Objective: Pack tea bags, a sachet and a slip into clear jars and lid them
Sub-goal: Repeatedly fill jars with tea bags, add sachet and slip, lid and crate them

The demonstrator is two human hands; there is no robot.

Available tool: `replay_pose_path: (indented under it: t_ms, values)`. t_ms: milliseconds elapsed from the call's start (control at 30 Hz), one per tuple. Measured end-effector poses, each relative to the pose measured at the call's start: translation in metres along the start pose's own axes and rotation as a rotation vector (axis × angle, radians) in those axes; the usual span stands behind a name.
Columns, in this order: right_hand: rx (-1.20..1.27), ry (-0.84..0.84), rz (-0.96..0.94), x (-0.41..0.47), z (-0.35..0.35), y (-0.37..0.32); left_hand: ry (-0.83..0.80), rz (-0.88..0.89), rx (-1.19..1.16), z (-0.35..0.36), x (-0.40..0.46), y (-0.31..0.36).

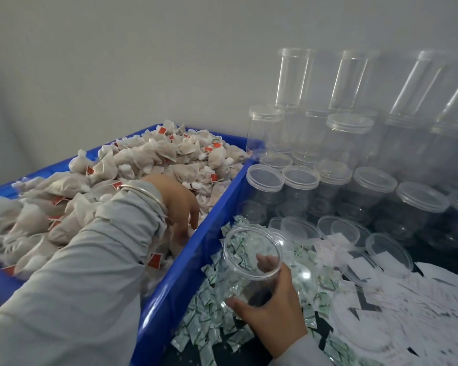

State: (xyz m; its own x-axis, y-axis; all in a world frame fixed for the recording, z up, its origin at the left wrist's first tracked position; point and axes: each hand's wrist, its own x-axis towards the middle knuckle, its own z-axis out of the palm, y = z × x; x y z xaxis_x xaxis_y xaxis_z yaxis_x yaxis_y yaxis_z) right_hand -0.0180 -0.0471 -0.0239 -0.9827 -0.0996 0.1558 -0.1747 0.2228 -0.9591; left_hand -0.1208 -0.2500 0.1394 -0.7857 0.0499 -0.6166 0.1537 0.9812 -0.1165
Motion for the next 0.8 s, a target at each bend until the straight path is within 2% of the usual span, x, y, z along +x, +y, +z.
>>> replay_pose_path:
  t_ms: [400,467,567,633,700,800]
  values:
    - [-0.005,0.025,-0.026,-0.006,0.002,-0.008,0.319,0.039,-0.243,-0.004,-0.010,-0.014]
    - [-0.004,0.026,-0.026,-0.006,0.002,-0.009,0.414,0.070,-0.404,-0.006,-0.012,-0.016]
    - [-0.001,0.015,-0.018,-0.007,0.002,-0.010,0.505,0.170,-0.918,-0.010,-0.014,-0.018]
    - [0.021,0.007,-0.010,-0.008,0.002,-0.010,0.484,0.281,-1.216,-0.011,-0.017,-0.018]
    - [0.039,-0.001,-0.012,-0.008,0.002,-0.011,0.410,0.416,-1.360,-0.012,-0.021,-0.016]
    - [0.046,-0.017,-0.026,-0.009,0.001,-0.010,0.319,0.624,-1.415,-0.013,-0.024,-0.012]
